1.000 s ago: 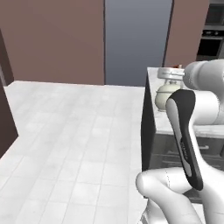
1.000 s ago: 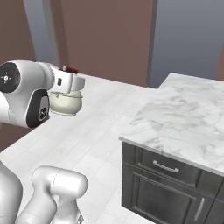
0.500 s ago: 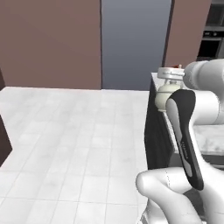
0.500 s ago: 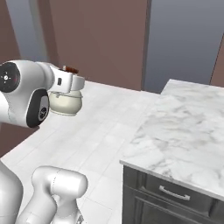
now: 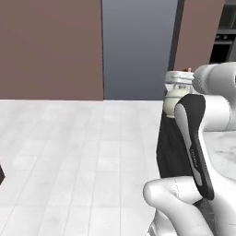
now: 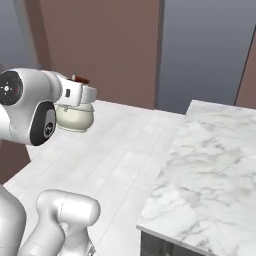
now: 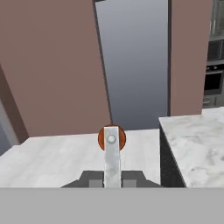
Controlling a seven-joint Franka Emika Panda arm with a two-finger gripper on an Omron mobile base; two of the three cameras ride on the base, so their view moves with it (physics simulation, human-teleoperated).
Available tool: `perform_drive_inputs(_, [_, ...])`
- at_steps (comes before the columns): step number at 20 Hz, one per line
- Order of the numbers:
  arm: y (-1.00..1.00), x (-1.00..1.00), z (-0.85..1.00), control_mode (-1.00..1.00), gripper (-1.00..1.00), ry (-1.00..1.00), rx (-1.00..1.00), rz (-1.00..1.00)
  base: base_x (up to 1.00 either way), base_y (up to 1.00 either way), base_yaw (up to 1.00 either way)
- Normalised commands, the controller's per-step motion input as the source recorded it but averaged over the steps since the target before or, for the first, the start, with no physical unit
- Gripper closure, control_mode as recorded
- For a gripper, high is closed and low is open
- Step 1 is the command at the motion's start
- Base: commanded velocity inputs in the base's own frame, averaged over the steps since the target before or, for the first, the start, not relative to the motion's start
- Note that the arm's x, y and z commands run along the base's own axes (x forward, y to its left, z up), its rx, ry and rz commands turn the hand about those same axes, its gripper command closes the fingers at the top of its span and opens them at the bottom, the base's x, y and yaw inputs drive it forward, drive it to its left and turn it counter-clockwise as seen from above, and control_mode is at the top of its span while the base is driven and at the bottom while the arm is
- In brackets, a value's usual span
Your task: Pick the kettle from the cabinet and place it on a stove burner. Then pick the pot from the counter and place it on another stove burner. Finally, turn both burners on.
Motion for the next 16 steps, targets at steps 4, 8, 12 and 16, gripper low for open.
perform_drive_inputs(4, [0.00, 0.00, 0.00, 1.00, 1.00, 0.00, 0.00, 0.00, 0.74, 0.32, -0.15])
perform_drive_inputs(8, [0.00, 0.00, 0.00, 1.00, 1.00, 0.00, 0.00, 0.00, 0.61, 0.39, -0.17])
perform_drive_inputs(12, [0.00, 0.00, 0.00, 1.00, 1.00, 0.00, 0.00, 0.00, 0.37, 0.43, -0.24])
perform_drive_inputs(16, [0.00, 0.00, 0.00, 1.00, 1.00, 0.00, 0.00, 0.00, 0.40, 0.48, -0.28])
